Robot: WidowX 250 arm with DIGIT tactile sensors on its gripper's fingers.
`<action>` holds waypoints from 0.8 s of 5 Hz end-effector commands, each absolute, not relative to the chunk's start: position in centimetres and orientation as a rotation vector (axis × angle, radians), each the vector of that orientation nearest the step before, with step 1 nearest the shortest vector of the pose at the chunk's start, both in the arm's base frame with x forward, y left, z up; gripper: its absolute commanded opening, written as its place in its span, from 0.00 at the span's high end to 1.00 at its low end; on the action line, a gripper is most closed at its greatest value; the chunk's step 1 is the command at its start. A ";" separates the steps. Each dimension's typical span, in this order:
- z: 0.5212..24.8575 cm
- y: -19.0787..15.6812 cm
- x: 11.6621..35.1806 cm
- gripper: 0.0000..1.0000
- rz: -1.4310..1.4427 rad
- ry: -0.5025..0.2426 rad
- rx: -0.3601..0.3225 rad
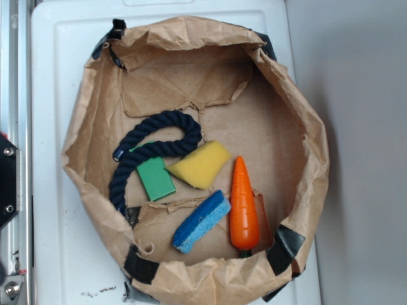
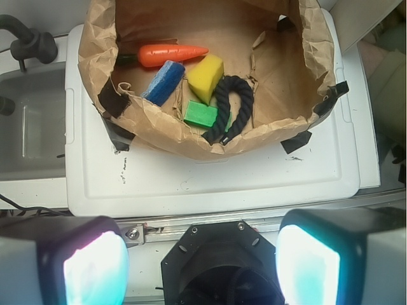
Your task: Grab the blue sponge.
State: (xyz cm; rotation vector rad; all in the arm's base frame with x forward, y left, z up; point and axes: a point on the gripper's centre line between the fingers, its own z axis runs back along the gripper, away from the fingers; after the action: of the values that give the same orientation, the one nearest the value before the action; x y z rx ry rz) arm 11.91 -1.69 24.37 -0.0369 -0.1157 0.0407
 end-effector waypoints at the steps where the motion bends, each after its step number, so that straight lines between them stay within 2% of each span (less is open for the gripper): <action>1: 24.4 -1.7 11.9 0.00 0.041 -0.116 -0.037; 2: 23.8 -3.1 15.4 0.00 0.118 -0.077 -0.050; 3: 23.0 -3.4 18.6 0.00 0.225 -0.056 -0.034; 4: 21.7 -2.5 20.6 0.00 0.431 -0.082 -0.030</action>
State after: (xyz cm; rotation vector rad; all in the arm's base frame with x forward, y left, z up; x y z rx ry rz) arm 20.27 -3.31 20.86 -0.0214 -0.0480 0.4033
